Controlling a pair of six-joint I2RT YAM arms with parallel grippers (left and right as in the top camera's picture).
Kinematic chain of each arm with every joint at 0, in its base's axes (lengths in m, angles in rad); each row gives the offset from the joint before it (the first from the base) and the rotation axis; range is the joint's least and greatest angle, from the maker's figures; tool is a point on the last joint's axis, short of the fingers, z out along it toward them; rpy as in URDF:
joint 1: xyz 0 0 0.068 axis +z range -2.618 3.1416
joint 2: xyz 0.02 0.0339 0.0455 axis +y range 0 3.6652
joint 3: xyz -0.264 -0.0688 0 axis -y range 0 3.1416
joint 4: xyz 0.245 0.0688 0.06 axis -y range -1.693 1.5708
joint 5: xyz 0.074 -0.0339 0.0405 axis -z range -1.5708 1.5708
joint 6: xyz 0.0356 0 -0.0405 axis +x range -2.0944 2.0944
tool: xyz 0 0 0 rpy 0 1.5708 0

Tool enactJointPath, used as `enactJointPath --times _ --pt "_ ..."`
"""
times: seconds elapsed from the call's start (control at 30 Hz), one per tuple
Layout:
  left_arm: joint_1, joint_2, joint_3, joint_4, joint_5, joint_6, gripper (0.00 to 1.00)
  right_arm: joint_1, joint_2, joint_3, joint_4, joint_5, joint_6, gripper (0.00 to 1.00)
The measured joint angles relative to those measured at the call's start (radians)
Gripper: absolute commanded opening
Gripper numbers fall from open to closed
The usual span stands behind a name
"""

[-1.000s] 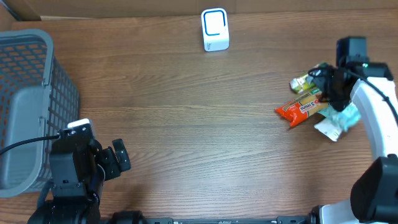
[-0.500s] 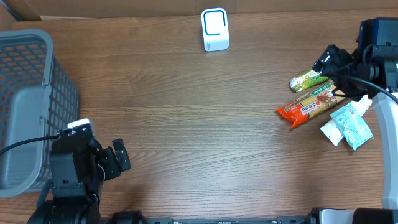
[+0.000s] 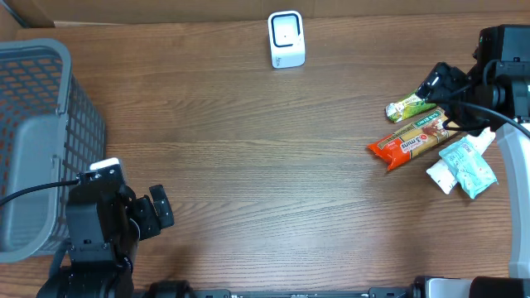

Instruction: Scan the item barcode

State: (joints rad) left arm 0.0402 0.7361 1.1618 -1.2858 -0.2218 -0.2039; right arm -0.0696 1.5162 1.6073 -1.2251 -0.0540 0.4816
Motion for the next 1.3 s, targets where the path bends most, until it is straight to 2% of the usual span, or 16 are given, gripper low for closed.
enactJointPath --times 0.17,0.47,0.53,0.7,0.83,0.97,1.17,1.3 --pt "0.000 0.000 0.000 0.000 0.000 0.000 0.99 0.000 0.000 0.000 -0.001 -0.021 -0.020 0.89" --pt "0.000 0.000 0.000 0.000 0.000 0.000 1.00 0.000 -0.037 0.043 -0.081 -0.052 -0.079 0.97" --pt "0.000 0.000 0.000 0.000 0.000 0.000 1.00 0.000 -0.077 0.091 -0.128 -0.062 -0.115 1.00" --pt "0.000 0.000 0.000 0.000 0.000 0.000 1.00 0.000 -0.247 0.227 -0.240 -0.074 -0.171 1.00" --pt "0.000 0.000 0.000 0.000 0.000 0.000 1.00 0.000 -0.378 0.247 -0.294 -0.075 -0.186 1.00" --pt "0.000 0.000 0.000 0.000 0.000 0.000 1.00 0.000 -0.462 0.249 -0.298 -0.024 -0.194 1.00" --pt "0.000 0.000 0.000 0.000 0.000 0.000 1.00 0.000 -0.476 0.249 -0.326 0.060 -0.233 1.00" --pt "0.000 0.000 0.000 0.000 0.000 0.000 1.00 0.000 -0.481 0.225 -0.223 0.063 -0.327 1.00"
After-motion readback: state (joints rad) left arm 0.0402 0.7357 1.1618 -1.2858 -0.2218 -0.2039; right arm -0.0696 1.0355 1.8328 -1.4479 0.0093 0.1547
